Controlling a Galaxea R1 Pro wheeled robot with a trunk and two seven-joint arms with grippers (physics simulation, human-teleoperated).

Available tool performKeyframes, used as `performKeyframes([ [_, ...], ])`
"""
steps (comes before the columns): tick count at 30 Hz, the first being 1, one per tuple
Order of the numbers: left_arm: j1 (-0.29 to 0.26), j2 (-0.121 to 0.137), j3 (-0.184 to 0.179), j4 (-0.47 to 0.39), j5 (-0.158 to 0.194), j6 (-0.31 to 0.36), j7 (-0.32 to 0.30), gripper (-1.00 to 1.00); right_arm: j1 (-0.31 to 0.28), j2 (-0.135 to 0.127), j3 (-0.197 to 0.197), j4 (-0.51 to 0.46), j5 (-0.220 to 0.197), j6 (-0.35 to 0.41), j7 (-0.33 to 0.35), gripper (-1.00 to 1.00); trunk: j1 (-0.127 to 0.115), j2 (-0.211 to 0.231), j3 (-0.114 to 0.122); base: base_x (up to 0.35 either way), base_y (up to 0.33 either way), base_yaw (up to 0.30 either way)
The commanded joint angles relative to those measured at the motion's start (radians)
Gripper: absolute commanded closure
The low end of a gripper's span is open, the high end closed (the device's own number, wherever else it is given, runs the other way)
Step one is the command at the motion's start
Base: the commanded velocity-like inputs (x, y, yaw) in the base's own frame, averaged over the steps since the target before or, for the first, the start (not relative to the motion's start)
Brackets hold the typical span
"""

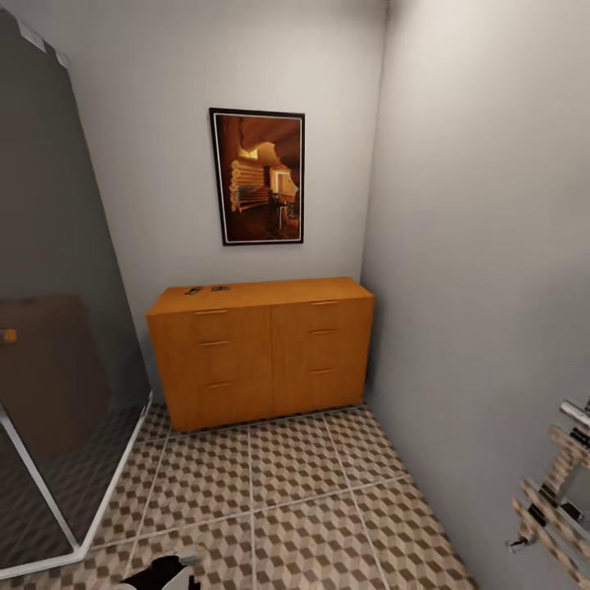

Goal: Take the four mousetraps from the cabinet in the bathroom and place them on the bathroom floor. Make sure all four end up on the same floor surface, and ensure that at least two of them are either under or directly next to the same bathroom sink.

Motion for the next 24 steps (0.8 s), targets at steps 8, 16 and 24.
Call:
performKeyframes([
  [8,0.163,0.021,-0.011,0.001,0.012,-0.155,-0.053,1.00,0.004,0.010,0.000,0.138,0.054,-0.194,-0.004,1.00,-0.001,-0.001,-0.001,-0.346,0.030,0.094],
  [16,0.276,0.067,-0.010,0.002,0.206,-0.199,-0.059,1.00,0.051,0.009,-0.001,0.144,0.063,-0.203,-0.011,1.00,-0.001,-0.001,-0.001,-0.346,0.094,0.274],
  [24,0.341,0.073,-0.011,0.001,0.222,-0.275,-0.060,1.00,0.060,0.009,-0.001,0.144,0.062,-0.204,-0.005,1.00,-0.001,-0.001,-0.001,-0.346,0.106,0.068],
])
